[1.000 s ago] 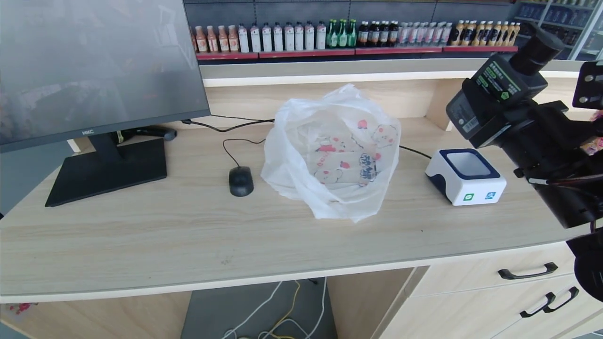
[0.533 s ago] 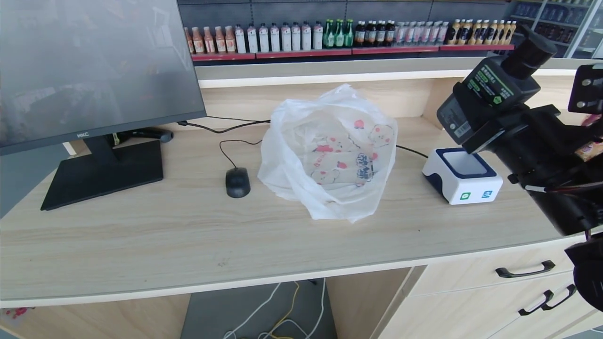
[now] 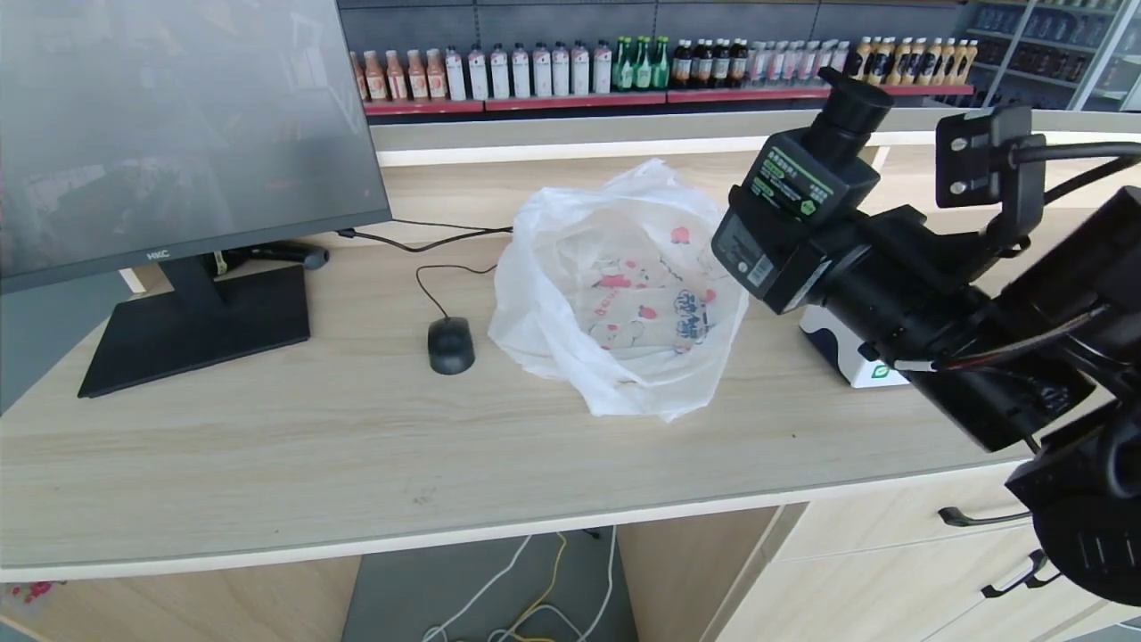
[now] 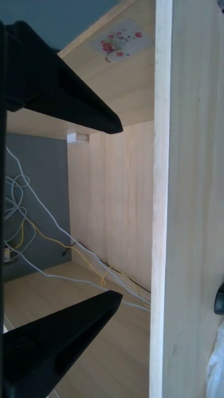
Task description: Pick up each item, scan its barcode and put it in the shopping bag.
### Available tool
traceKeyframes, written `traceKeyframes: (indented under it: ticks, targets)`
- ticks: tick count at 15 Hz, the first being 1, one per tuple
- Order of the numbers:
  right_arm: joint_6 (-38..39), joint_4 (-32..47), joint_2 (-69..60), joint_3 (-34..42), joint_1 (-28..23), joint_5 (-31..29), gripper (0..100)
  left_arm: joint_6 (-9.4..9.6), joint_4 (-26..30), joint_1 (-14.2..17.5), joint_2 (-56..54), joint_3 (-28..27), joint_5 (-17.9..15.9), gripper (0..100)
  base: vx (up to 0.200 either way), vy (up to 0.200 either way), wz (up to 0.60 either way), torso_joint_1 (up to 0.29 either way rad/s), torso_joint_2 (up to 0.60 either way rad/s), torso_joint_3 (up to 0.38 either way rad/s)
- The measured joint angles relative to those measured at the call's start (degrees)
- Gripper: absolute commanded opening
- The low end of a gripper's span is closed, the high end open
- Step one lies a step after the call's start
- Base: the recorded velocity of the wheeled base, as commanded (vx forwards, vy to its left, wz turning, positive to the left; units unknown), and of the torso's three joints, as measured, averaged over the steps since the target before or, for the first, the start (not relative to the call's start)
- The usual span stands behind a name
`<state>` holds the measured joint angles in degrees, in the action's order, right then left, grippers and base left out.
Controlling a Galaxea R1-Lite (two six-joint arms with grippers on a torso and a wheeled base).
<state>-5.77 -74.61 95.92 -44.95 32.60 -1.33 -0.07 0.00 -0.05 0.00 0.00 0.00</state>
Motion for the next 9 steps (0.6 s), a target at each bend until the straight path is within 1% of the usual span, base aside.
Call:
traceKeyframes:
  ticks: [3,4,9]
  targets:
    - [0.0,11.7,0.5,-9.0,1.8,-1.6,0,0.00,0.0,0.0,0.0,0.0,0.0,100,0.000,0.000,0.00,0.000,0.00,0.000]
    - [0.0,13.3,1.2,-11.1,2.1,-1.7,0,0.00,0.0,0.0,0.0,0.0,0.0,100,0.000,0.000,0.00,0.000,0.00,0.000]
    - [0.0,14.1,6.7,-16.5,4.7,-1.7,0,0.00,0.0,0.0,0.0,0.0,0.0,100,0.000,0.000,0.00,0.000,0.00,0.000]
